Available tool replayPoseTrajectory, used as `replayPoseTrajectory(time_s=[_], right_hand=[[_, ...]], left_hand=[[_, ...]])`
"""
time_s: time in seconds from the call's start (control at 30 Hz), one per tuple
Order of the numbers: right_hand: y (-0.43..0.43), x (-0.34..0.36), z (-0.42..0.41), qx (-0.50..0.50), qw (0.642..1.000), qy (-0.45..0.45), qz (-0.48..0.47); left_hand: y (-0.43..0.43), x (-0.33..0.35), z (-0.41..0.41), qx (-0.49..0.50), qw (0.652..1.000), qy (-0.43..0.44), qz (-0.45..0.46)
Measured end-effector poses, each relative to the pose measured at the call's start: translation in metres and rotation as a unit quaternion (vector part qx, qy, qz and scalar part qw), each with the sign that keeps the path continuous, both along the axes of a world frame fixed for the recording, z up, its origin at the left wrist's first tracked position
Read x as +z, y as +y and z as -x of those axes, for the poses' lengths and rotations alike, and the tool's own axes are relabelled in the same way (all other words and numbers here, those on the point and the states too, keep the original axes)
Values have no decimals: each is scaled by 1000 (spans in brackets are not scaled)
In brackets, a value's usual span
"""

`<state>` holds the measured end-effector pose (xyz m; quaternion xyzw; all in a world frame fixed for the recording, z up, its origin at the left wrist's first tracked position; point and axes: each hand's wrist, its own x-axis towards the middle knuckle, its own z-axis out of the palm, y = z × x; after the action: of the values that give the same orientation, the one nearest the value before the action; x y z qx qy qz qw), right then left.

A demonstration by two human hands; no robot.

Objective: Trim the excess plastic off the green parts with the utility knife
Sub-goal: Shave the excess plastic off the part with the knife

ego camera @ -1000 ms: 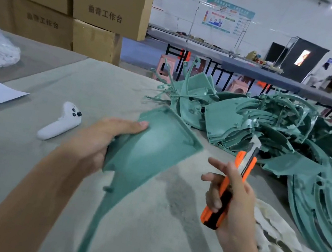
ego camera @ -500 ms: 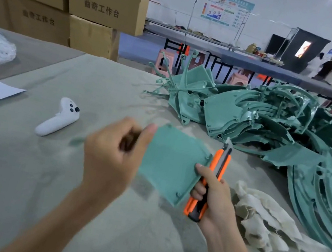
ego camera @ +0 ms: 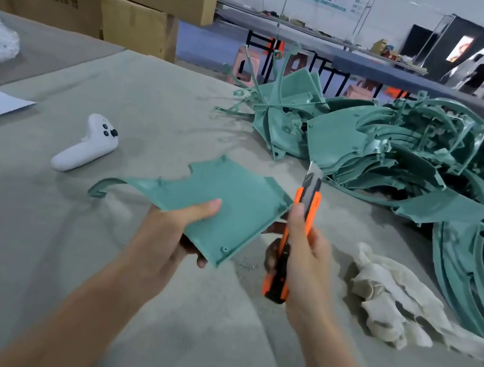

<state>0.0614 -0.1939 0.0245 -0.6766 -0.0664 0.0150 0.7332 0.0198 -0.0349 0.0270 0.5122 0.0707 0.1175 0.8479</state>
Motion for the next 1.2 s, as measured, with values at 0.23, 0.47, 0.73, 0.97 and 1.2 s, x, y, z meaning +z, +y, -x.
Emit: replayPoseTrajectory(time_s=[0.23, 0.47, 0.73, 0.97, 1.2], right_hand=[[-12, 5, 0, -48, 980, -184, 57], [-16, 8, 0, -56, 973, -219, 50], [-15, -2, -6, -45, 961, -258, 88], [-11, -22, -16, -42, 952, -255, 166], [-3, -25, -15, -72, 939, -286, 178]], left_hand=[[20, 43, 11, 30, 995, -2, 90], [42, 82, 14, -87, 978, -69, 178], [25, 39, -3, 78, 993, -83, -13], [37, 16, -1, 36, 997, -56, -30], [38, 17, 0, 23, 998, -61, 27]])
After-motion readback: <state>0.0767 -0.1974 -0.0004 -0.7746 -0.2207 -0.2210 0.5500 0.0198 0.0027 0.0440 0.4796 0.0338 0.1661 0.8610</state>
